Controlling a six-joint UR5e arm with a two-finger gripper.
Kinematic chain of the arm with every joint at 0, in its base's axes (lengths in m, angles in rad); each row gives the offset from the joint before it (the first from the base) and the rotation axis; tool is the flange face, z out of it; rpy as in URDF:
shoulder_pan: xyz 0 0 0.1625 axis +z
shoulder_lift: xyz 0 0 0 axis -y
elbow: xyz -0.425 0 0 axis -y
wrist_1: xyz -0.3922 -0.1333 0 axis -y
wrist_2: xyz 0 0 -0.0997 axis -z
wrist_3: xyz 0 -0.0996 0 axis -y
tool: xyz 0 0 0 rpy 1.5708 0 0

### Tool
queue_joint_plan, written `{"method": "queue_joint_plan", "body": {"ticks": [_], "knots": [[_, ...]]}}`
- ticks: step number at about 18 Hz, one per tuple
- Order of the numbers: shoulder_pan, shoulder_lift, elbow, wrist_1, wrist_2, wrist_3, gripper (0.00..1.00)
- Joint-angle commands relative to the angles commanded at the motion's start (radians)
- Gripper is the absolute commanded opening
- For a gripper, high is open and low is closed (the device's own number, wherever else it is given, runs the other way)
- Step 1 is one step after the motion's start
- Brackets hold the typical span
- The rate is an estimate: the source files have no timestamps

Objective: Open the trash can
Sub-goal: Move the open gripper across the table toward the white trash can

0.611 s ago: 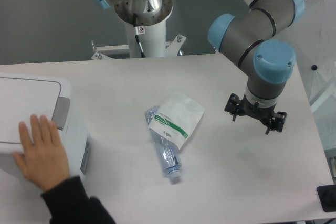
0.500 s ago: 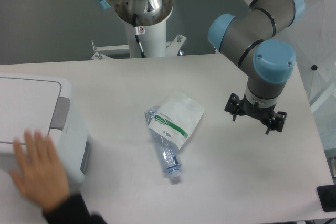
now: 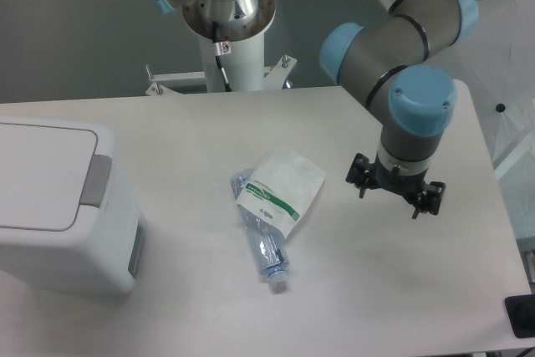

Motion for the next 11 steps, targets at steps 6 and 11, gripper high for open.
{"method": "queue_joint_plan", "body": {"ticks": [6, 11], "knots": [[-0.048, 0.040, -0.006, 0.006, -0.069, -0.190, 1.00], [-0.100, 0.081, -0.012, 0.006, -0.136, -0.241, 1.00]]}}
